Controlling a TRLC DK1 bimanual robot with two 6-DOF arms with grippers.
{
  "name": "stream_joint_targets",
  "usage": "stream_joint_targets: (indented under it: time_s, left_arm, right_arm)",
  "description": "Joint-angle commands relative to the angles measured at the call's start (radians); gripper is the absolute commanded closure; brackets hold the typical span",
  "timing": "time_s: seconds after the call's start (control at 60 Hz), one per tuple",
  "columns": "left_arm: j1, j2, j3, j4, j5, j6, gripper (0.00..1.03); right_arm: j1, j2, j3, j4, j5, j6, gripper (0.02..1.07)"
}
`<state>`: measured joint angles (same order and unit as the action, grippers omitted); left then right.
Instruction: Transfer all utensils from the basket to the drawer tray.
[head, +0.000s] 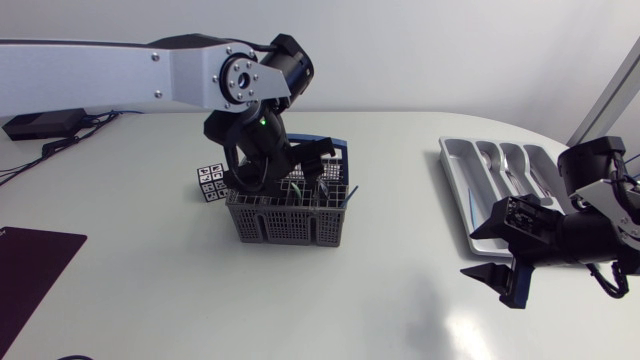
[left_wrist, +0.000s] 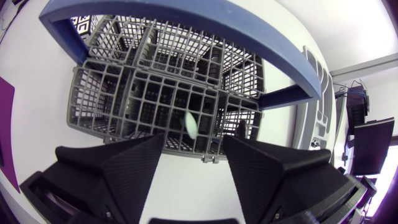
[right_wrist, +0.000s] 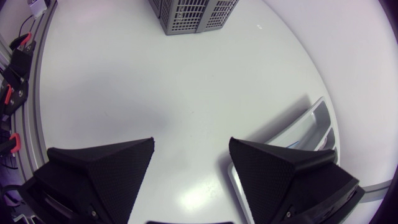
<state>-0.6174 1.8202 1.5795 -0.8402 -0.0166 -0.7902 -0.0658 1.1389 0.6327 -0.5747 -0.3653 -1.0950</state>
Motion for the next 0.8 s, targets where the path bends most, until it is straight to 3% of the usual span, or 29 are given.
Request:
stream_joint_targets:
  time_s: [0.0,0.3,0.5,0.7,0.783]
  left_arm:
    - [-0.007,0.031,0.034,-0.014,0.0,-0.041,0.44]
    - [-0.013,0.042,0.048,-0.014,-0.026,-0.057,0.7]
    - [-0.018,0.048,0.054,-0.014,-0.054,-0.057,0.82]
    - [-0.028,0.053,0.054,-0.016,-0.054,-0.058,0.84]
    - [-0.031,0.053,0.057,-0.017,-0.06,-0.06,0.93]
  right_arm:
    - [0.008,-0.008,-0.028,0.006,0.005,0.02,0.2]
    - [0.014,-0.014,-0.041,0.015,0.005,0.017,0.2]
    - [0.015,-0.016,-0.047,0.016,0.005,0.017,0.2]
    - [0.015,-0.019,-0.059,0.032,0.005,0.015,0.2]
    - [0.015,-0.022,-0.061,0.035,0.005,0.015,0.2]
